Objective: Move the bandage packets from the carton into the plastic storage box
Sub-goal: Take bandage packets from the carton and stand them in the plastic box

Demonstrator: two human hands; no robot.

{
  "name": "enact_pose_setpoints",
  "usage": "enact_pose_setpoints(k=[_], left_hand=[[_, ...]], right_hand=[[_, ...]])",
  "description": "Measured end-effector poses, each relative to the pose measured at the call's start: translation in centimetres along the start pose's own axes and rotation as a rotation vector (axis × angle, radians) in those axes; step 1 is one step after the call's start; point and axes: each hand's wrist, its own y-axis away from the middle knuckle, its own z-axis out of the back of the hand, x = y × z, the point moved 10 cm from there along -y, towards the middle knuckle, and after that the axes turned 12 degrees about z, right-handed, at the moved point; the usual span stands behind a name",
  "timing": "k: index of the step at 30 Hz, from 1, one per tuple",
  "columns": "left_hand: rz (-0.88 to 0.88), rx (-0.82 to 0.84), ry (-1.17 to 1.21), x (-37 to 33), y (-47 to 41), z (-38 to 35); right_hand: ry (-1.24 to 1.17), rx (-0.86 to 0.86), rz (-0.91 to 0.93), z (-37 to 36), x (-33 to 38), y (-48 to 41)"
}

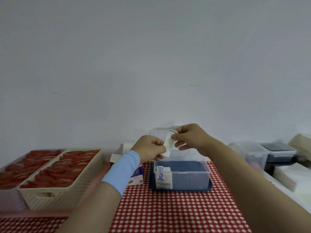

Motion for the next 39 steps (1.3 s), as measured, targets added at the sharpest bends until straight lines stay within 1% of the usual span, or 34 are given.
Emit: enact_pose_setpoints(k=[4,8,11,12,13,15,16,18,20,24,28,30,33,39], left_hand=[[-0.014,-0.033,0.007,-0.1,-0.6,0.0],[0.005,-0.033,0.032,0.6,-1.5,-0.5],[0.02,0.006,-0.044,2.0,-2.6,-1.4],[0.009,0.015,-0.138,2.4,-3.1,-1.7],[-0.027,0.011,-0.287,2.6,-3.5,-2.1],[-0.126,-0.021,-0.584,2.8,-3.8,-2.7],[-0.172,-0.023,-0.671,2.8,-3.7,-3.1],[-0.233,0.005,-0.781,3.1,-3.6,-3.9],[-0.276,0.031,-0.87,3.6,-3.6,-4.6],[-0.338,0.048,-1.105,4.9,-3.5,-5.2],[-0.377,0.076,-1.337,6.0,-3.0,-5.7],[-0.391,0.066,-1.381,5.9,-2.9,-5.8],[-0.359,0.054,-1.39,5.7,-2.6,-5.7],[-0.317,0.054,-1.339,5.6,-2.9,-5.7]], right_hand=[[-0.182,0.045,-0.134,-1.6,-2.4,-0.3],[-0.172,0.074,-0.159,-2.5,-3.5,-0.6],[-0.065,0.071,-0.165,-2.5,-4.4,-0.8],[-0.015,0.066,-0.176,-2.4,-5.0,-0.9],[0.033,0.056,-0.193,-2.4,-5.8,-0.9],[0.137,0.023,-0.235,-2.1,-7.4,-0.9],[0.188,0.014,-0.26,-2.0,-8.2,-0.9],[0.261,0.044,-0.322,-2.7,-9.6,-0.8],[0.307,0.117,-0.388,-3.8,-10.7,-0.7],[0.324,0.198,-0.477,-5.2,-12.0,-0.9],[0.361,0.283,-0.526,-6.4,-12.8,-1.2],[0.41,0.313,-0.534,-6.9,-13.0,-1.3],[0.519,0.373,-0.532,-7.6,-13.0,-1.4],[0.799,0.487,-0.488,-7.9,-12.4,-1.4]])
